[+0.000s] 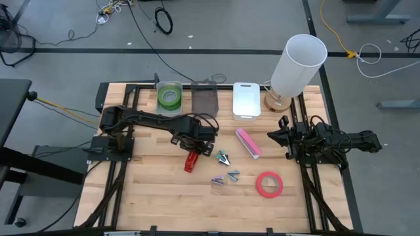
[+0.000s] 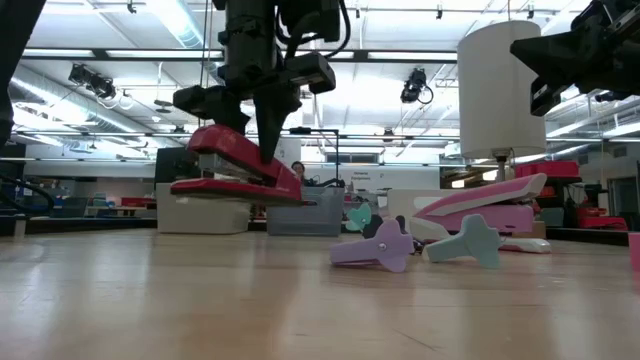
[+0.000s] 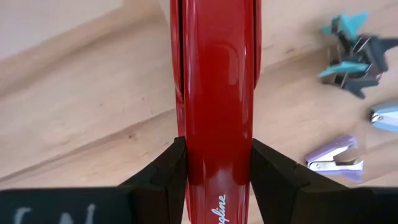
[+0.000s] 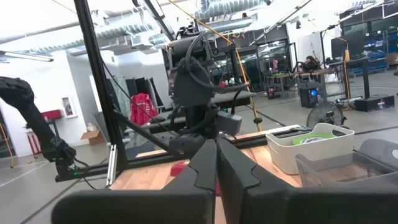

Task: Pick and place Stapler, Stapler remover, tape
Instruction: Put the red stapler into the black bin

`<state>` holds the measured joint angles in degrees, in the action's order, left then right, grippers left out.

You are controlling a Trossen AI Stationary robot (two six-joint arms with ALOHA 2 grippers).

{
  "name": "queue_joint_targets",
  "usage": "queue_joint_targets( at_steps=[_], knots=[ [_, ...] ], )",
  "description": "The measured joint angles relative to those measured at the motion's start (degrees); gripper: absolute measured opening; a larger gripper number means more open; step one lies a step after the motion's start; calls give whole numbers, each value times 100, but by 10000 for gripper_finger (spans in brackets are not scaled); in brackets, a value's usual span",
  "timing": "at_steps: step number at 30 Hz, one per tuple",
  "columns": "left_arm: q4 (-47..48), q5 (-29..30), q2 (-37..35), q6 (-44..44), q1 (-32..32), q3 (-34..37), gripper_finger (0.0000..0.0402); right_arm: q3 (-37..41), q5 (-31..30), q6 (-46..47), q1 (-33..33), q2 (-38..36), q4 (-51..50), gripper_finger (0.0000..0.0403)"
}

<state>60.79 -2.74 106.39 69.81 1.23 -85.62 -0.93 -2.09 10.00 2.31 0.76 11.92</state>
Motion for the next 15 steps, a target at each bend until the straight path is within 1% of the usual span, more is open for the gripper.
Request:
queue_joint_targets(
  at_steps=[5,8,15],
  knots=[
    [281,97,-261,-23,-134,-2,146,0,-2,0,-2,-1,2,16],
    [379,188,-455,-184,-266,-70,146,0,-2,0,-2,0,0,16],
    [616,448,-726,-1025,-828,-560,146,0,0,-2,0,1,-2,16]
  ],
)
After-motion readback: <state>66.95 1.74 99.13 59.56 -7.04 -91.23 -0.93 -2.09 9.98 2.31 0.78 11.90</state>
